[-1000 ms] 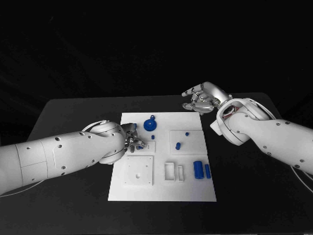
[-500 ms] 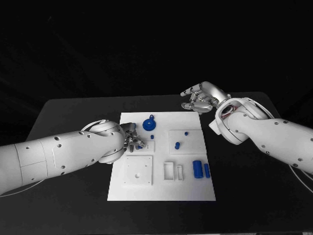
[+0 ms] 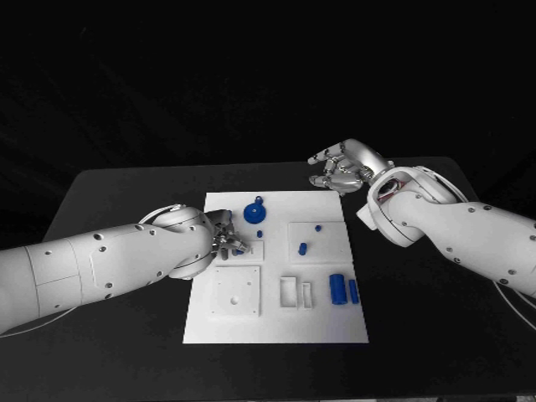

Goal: Assemble the parts on the task board

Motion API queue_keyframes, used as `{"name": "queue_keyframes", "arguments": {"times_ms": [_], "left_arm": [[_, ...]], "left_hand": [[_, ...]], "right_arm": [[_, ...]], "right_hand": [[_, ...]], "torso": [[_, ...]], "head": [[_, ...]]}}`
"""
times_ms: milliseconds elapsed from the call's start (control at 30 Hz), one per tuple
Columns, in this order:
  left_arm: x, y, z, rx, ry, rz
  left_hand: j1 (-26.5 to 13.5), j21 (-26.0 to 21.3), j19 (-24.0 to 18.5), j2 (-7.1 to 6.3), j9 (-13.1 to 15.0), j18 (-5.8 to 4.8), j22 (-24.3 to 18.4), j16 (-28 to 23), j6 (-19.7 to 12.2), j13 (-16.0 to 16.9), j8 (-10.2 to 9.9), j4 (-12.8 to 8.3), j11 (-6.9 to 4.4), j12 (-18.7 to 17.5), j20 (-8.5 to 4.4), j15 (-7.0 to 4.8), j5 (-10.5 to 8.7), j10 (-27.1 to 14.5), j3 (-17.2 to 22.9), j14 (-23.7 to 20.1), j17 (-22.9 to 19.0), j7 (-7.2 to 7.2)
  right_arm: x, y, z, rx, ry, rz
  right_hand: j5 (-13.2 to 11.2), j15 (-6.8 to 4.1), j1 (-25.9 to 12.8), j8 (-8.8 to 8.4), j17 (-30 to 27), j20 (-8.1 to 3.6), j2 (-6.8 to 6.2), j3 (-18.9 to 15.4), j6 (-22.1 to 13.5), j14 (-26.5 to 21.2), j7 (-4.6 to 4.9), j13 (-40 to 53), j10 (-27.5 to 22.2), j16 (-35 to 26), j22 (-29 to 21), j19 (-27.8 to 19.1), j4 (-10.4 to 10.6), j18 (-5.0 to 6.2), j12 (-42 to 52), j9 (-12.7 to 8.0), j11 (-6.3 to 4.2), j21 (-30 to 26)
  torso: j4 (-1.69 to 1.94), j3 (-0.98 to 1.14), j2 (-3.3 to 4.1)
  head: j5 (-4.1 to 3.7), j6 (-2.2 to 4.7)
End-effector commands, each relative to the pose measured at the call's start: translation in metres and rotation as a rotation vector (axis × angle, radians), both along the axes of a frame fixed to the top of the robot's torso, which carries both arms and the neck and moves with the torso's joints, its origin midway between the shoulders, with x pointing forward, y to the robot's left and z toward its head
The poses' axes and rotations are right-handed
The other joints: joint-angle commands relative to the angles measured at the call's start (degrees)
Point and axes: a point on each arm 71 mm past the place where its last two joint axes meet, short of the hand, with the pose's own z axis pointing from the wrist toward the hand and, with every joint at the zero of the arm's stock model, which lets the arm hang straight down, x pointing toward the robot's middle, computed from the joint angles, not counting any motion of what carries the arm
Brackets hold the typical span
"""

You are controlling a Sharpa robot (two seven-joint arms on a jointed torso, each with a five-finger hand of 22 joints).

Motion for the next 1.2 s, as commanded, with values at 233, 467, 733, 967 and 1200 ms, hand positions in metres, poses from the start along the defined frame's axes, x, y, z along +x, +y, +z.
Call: {"name": "queue_keyframes", "arguments": {"times_ms": [233,467,733,967,1200], "left_arm": [[0.000,0.000,-0.001,-0.001,0.007,-0.010],[0.001,0.001,-0.001,0.003,0.010,-0.007],[0.001,0.003,-0.002,0.005,0.009,-0.001],[0.002,0.007,-0.001,0.005,0.008,0.006],[0.001,0.009,-0.002,-0.008,0.018,0.009]], "left_hand": [[1.13,-0.53,0.41,-3.69,0.01,-0.26,1.11,-0.38,6.13,-0.33,-0.07,6.13,-1.67,0.13,-0.15,-0.89,-3.61,3.38,-1.40,0.88,-0.52,-5.74],[1.25,-0.61,0.36,-4.38,0.04,-0.25,1.11,-0.41,6.21,-0.32,-0.06,7.36,-1.65,0.10,-0.15,-0.89,-4.58,3.37,-1.53,0.80,-0.60,-5.74],[1.09,-0.62,0.42,-6.25,0.20,-0.28,1.12,-0.35,6.80,-0.27,0.16,11.46,-1.65,0.22,-0.15,-0.88,-11.22,3.38,-1.42,0.86,-0.51,-5.75],[1.35,-0.66,0.45,-7.28,0.31,-0.28,1.10,-0.45,6.97,-0.32,0.19,13.63,-1.64,0.21,-0.16,-0.89,-12.87,3.37,-1.28,0.85,-0.67,-5.69],[1.34,-1.11,0.11,-8.34,0.24,-0.38,1.07,-1.33,6.48,-0.45,-0.03,14.93,-1.43,-0.68,-0.19,-0.82,-12.51,3.26,-8.62,-0.01,-2.26,-5.43]], "right_arm": [[0.000,0.000,0.000,-0.004,0.006,0.008],[0.000,0.000,0.000,-0.005,0.006,0.007],[0.000,0.000,0.000,-0.005,0.005,0.006],[0.000,-0.001,0.000,-0.005,0.004,0.005],[0.000,-0.001,-0.001,-0.005,0.004,0.003]], "right_hand": [[0.12,0.00,-0.67,-0.19,-0.10,0.07,-0.07,0.45,-0.35,-0.51,0.06,-0.06,-0.43,-0.21,2.64,-0.43,-0.03,0.50,-0.15,0.03,-0.11,-0.09],[0.12,0.00,-0.67,-0.19,-0.10,0.07,-0.07,0.45,-0.35,-0.51,0.06,-0.06,-0.43,-0.21,2.64,-0.43,-0.03,0.50,-0.15,0.03,-0.11,-0.09],[0.23,0.00,-0.71,-0.19,-0.12,0.07,-0.09,0.49,-0.46,-0.53,0.06,-0.08,-0.43,-0.23,2.64,-0.45,-0.09,0.50,-0.16,0.02,-0.11,-0.09],[0.23,0.00,-0.71,-0.19,-0.12,0.07,-0.09,0.49,-0.46,-0.53,0.06,-0.08,-0.43,-0.23,2.64,-0.45,-0.09,0.50,-0.16,0.02,-0.11,-0.09],[0.23,0.00,-0.71,-0.19,-0.12,0.07,-0.09,0.49,-0.46,-0.53,0.06,-0.08,-0.43,-0.23,2.64,-0.45,-0.09,0.50,-0.16,0.02,-0.11,-0.09]], "torso": [[0.02,0.00,-0.04],[0.04,0.01,-0.04],[0.02,0.00,-0.04],[0.02,-0.03,0.00],[0.07,-0.05,-0.04]], "head": [[-0.08,0.00],[-0.15,0.04],[-0.21,0.07],[-0.28,0.09],[-0.32,0.14]]}}
